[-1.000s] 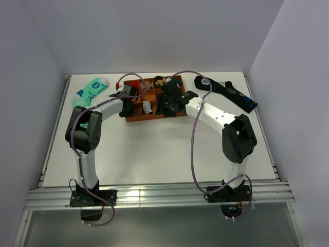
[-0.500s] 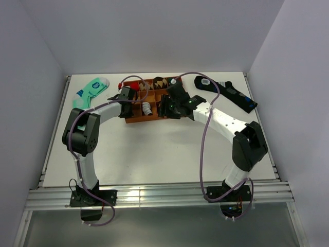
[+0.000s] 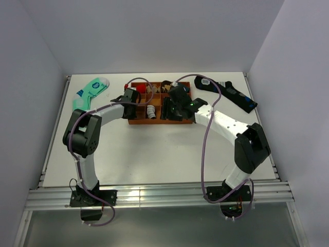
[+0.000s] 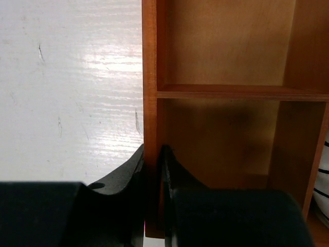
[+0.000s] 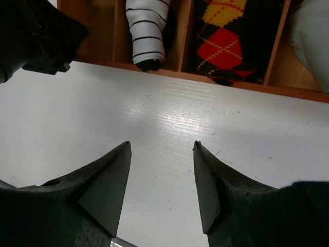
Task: Roll the socks
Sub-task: Adjust the storage box at the center of the board.
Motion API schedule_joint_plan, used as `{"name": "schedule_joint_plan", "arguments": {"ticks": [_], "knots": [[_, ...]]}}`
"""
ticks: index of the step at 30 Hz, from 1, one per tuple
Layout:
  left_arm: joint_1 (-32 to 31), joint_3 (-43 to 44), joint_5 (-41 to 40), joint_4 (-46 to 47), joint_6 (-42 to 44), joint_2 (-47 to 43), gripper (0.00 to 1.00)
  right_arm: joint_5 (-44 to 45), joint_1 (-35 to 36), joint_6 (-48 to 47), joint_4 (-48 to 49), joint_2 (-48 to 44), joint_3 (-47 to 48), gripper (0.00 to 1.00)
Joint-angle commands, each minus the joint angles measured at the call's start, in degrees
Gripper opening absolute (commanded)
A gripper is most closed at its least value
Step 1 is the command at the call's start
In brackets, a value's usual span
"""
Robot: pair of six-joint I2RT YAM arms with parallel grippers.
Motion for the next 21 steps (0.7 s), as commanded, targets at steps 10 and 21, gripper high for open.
{"name": "schedule_joint_plan", "arguments": {"ticks": [10, 21], "knots": [[-0.9, 7.6, -4.4, -3.8, -2.8, -7.0, 0.57, 0.8, -0.4, -2.0, 0.8, -4.7, 1.2, 0.59], [-0.9, 6.8, 1.0, -6.3, -13.2, -25.6, 0.69, 1.2, -0.4, -2.1, 1.4, -12.7, -1.9, 0.62]]}}
